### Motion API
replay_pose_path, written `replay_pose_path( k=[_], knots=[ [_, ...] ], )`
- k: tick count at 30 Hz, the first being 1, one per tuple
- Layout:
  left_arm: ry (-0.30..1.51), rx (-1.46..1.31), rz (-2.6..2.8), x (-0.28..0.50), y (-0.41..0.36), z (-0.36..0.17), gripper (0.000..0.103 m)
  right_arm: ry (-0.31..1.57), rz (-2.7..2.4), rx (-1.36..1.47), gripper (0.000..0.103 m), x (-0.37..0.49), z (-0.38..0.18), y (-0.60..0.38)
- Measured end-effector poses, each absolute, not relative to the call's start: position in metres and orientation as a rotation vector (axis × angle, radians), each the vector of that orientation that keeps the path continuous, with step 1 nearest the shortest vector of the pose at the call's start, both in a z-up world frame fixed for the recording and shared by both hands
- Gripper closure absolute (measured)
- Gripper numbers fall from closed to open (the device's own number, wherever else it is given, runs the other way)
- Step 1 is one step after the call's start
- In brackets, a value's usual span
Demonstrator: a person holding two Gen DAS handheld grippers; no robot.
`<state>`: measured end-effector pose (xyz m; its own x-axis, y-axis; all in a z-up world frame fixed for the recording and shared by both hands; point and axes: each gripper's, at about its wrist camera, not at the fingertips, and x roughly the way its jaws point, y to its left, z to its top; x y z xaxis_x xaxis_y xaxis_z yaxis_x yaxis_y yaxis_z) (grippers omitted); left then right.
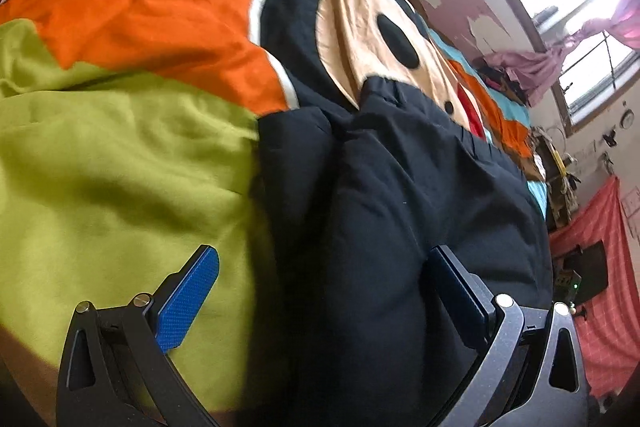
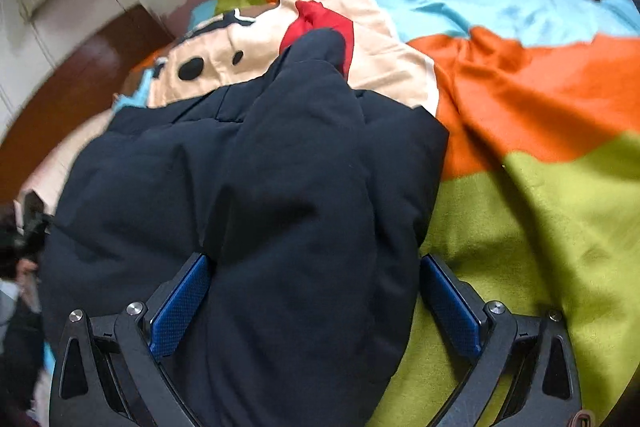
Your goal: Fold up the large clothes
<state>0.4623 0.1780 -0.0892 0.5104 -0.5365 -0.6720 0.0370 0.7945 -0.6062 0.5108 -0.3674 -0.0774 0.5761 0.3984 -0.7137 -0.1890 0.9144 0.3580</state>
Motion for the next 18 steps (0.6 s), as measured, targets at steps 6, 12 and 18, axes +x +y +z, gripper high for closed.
replay_pose_path(
  k=[6,12,18],
  knots=[
    [0.994,-0.566,-0.424,0.462,0.176,-0.091,0.001,0.823,0.42,0.235,0.0,0.499,-0.08,-0.368],
    [0.985,-0.527,-0.463,0.458,0.165,-0.09,0.001,0.831,0.544,0.233,0.0,0.494,-0.081,-0.358],
    [1.0,-0.557,-0.48,0.456,0.165,-0.093,0.001,0.842,0.554,0.25,0.0,0.497,-0.082,-0.359]
  ],
)
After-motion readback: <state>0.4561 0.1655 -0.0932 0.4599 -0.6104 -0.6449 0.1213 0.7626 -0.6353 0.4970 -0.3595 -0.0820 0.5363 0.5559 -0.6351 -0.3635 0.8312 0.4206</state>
